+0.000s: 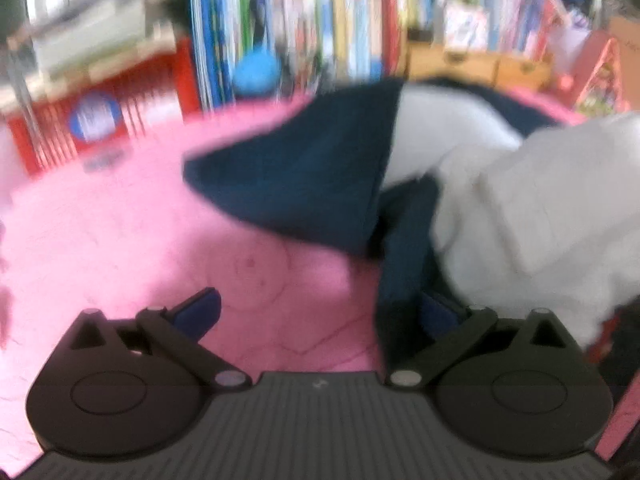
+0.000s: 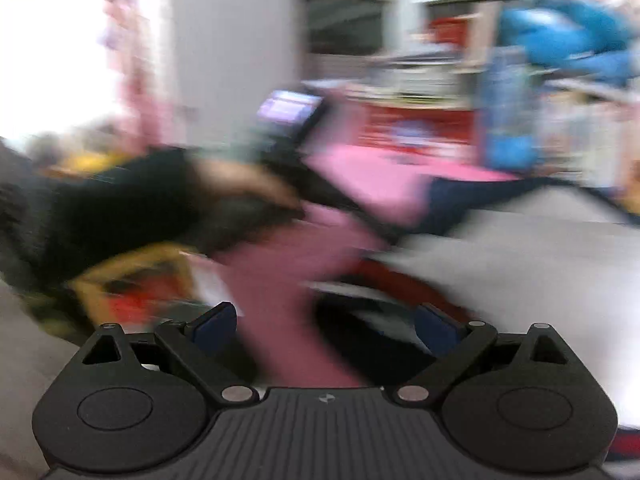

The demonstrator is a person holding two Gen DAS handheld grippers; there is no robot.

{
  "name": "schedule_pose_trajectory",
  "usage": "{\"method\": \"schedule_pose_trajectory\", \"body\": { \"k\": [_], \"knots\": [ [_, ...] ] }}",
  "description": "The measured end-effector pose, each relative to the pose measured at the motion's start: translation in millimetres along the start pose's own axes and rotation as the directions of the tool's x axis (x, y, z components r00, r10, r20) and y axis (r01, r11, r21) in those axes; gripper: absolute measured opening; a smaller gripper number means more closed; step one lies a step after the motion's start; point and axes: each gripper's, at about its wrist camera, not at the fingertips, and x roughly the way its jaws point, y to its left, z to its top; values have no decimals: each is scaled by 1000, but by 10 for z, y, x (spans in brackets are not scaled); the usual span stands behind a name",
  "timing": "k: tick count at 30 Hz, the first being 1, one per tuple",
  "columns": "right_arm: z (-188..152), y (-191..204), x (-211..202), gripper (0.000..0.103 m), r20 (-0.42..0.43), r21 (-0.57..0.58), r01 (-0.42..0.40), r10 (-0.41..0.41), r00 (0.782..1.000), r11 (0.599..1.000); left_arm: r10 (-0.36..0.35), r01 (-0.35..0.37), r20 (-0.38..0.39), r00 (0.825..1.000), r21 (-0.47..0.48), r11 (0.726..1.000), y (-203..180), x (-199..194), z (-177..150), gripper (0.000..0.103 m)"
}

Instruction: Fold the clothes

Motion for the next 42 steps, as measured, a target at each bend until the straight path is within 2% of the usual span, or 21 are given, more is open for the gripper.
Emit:
{"method": "schedule_pose_trajectory", "body": {
  "k": [2, 3, 4, 6, 8, 9, 11, 12, 15, 17, 18, 20, 23, 26, 28, 31, 33, 34, 36, 39, 42],
  "knots": [
    [-71, -155, -201, 97, 2, 16, 133, -133, 991, 991, -45, 43, 64, 997, 28, 999, -86, -212, 28, 103],
    [-106, -213, -276, 99, -1, 9, 210, -210, 978, 978, -71, 67, 85, 994, 45, 997, -142, -292, 42, 103],
    [-145, -245, -316, 100, -11, -24, 306, -306, 952, 952, -91, 85, 95, 991, 62, 994, -199, -338, 47, 103],
    [-243, -304, -293, 100, -23, -122, 502, -508, 861, 856, -86, 78, 95, 992, 91, 993, -290, -321, 38, 103],
    [-348, -374, -244, 100, -14, -214, 663, -681, 732, 718, -30, 22, 78, 997, 101, 995, -360, -202, 24, 103],
    [-389, -416, -229, 100, -7, -229, 708, -728, 685, 668, -2, -4, 58, 998, 99, 995, -368, -123, 7, 103],
    [-455, -522, -218, 100, -35, -176, 698, -713, 700, 694, 49, -49, 6, 999, 90, 995, -353, 41, -47, 103],
    [-516, -563, -204, 100, -56, -181, 696, -714, 698, 695, 63, -61, -20, 998, 94, 994, -334, 89, -94, 103],
    [-786, -634, -171, 102, -111, -310, 710, -766, 633, 632, 36, -30, -70, 997, 75, 997, -248, 97, -249, 103],
    [-851, -692, -315, 103, -124, -298, 707, -760, 638, 642, 8, -3, -89, 996, 47, 999, -185, 33, -328, 103],
    [-860, -727, -398, 102, -137, -280, 698, -747, 651, 659, -8, 12, -105, 994, 37, 999, -160, -1, -344, 103],
    [-779, -800, -600, 100, -154, -211, 656, -688, 710, 725, -51, 56, -124, 991, 36, 998, -121, -105, -352, 103],
    [-522, -794, -889, 102, -21, -154, 607, -617, 786, 779, -92, 96, -92, 991, 38, 995, -72, -279, -235, 103],
    [-102, -896, -919, 103, 128, -69, 525, -514, 848, 848, -85, 85, -8, 996, 35, 996, -140, -341, 23, 103],
    [201, -1017, -626, 103, 180, -47, 496, -481, 858, 867, -72, 70, 51, 996, 41, 997, -234, -315, 201, 103],
    [574, -1484, -71, 100, 169, -20, 492, -482, 860, 871, -80, 79, 104, 991, 6, 997, -413, -117, 415, 103],
    [692, -1820, 310, 91, 78, 13, 485, -484, 871, 875, -109, 112, 108, 988, -24, 993, -515, 42, 477, 103],
    [688, -1948, 470, 80, 9, 27, 483, -484, 875, 875, -127, 131, 103, 987, -34, 991, -555, 133, 486, 103],
    [587, -2054, 701, 68, -150, 46, 456, -445, 883, 889, -152, 156, 81, 985, -42, 987, -615, 300, 455, 103],
    [312, -1985, 742, 67, -312, 19, 375, -351, 883, 927, -194, 195, 30, 981, -46, 980, -674, 502, 315, 103],
    [323, -1866, 558, 67, -350, -50, 317, -314, 882, 947, -207, 207, 11, 978, -82, 975, -688, 608, 97, 103]
  ]
}}
